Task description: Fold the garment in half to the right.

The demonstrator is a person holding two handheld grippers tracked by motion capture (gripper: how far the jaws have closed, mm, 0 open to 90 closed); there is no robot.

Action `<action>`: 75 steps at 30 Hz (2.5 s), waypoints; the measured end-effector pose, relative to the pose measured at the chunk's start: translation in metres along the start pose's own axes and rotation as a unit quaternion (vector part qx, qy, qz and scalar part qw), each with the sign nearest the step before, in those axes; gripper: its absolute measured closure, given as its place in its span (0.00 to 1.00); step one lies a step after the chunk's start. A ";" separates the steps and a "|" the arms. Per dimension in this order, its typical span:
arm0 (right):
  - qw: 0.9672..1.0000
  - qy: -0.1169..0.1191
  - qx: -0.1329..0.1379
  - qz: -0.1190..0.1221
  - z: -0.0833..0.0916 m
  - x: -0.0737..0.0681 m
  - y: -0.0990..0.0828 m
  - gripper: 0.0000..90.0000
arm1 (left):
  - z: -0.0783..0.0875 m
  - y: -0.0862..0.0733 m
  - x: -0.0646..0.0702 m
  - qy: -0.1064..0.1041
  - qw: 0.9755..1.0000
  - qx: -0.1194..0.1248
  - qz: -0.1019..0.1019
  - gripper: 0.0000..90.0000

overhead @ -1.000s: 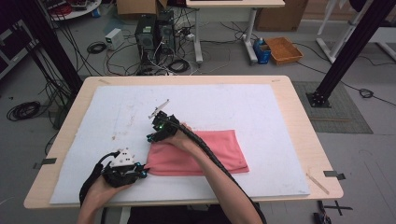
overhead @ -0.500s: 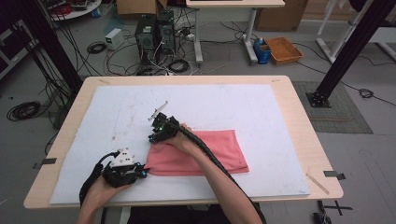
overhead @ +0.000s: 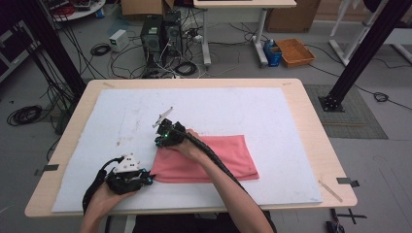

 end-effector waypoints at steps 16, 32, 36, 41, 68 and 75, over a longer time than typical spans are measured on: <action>0.999 0.014 0.028 0.016 0.007 -0.009 0.041 0.95 | 0.047 -0.009 -0.019 0.034 0.999 0.041 0.011 0.89; 0.998 0.002 0.038 0.045 0.025 -0.011 0.044 0.95 | 0.051 0.007 -0.010 0.014 0.996 0.085 -0.001 0.89; 0.998 -0.001 0.041 0.049 0.035 -0.007 0.036 0.95 | 0.045 0.016 -0.006 -0.004 0.995 0.100 0.003 0.89; 0.998 -0.005 0.039 0.043 0.049 0.002 0.024 0.95 | 0.032 0.028 0.001 -0.014 0.994 0.106 -0.002 0.89; 0.998 -0.055 0.027 -0.001 0.116 0.048 -0.073 0.95 | -0.070 0.106 0.065 -0.068 0.992 0.101 -0.038 0.89; 0.998 -0.058 0.026 -0.010 0.124 0.052 -0.090 0.95 | -0.085 0.115 0.076 -0.072 0.992 0.091 -0.044 0.89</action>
Point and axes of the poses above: each handheld gripper's, and its own axes: z roughly backward along the jaws, y roughly out of its top, x roughly to its right, the point moved 4 cm from there along -z, roughly forward along the jaws, and after that the axes turned 5 degrees about -x, right-handed, at the moved point
